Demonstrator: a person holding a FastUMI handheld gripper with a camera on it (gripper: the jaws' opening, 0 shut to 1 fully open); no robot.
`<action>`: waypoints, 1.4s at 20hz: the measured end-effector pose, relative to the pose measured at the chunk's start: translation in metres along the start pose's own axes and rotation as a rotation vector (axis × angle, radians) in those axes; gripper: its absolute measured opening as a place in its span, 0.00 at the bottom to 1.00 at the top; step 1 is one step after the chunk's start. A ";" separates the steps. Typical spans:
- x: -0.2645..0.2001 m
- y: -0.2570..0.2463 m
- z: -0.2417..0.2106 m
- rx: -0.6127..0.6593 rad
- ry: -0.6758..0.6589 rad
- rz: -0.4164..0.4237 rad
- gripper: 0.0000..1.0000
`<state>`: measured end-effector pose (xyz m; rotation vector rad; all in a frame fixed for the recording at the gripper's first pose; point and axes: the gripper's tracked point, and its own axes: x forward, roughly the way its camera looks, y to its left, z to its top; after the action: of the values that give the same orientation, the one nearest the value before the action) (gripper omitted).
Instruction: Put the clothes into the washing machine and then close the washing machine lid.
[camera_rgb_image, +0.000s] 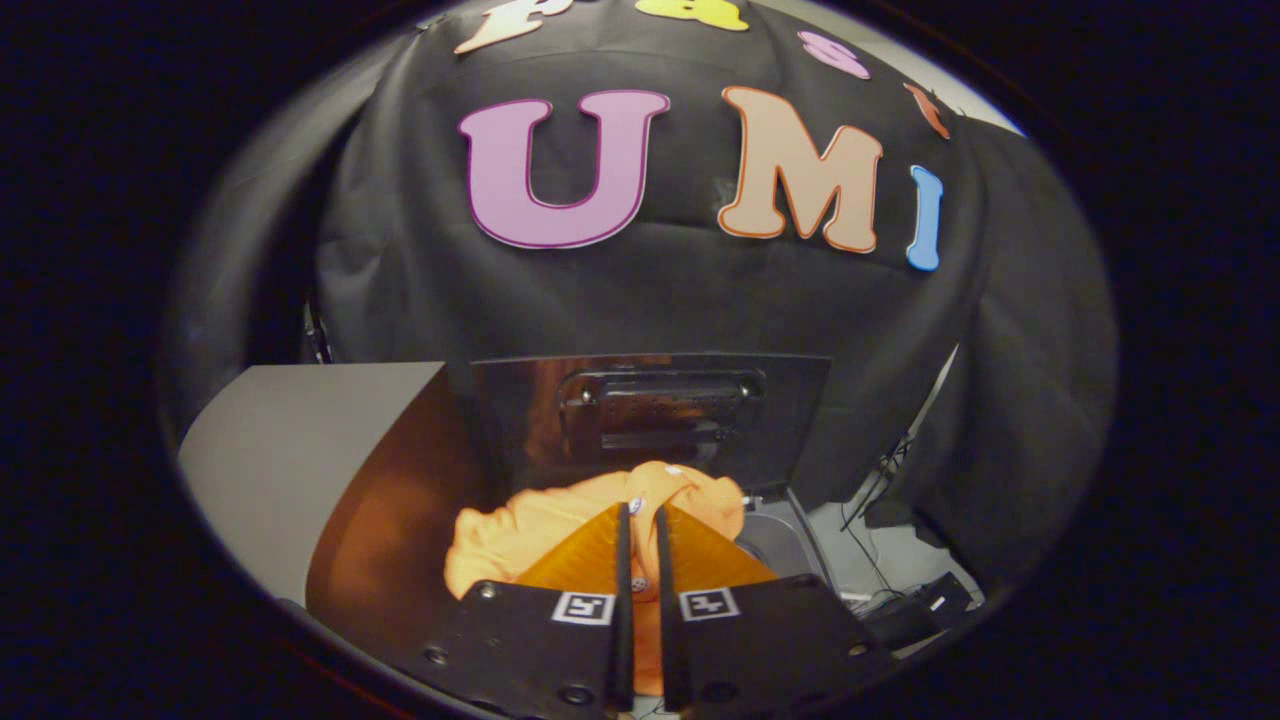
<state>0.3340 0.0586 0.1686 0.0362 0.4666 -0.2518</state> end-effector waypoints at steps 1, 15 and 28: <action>0.005 -0.003 0.002 0.007 -0.020 -0.006 0.23; 0.050 0.014 0.066 0.041 -0.119 0.054 0.88; 0.167 0.040 0.109 0.021 -0.132 0.060 1.00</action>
<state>0.5362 0.0483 0.1902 0.0542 0.3311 -0.1985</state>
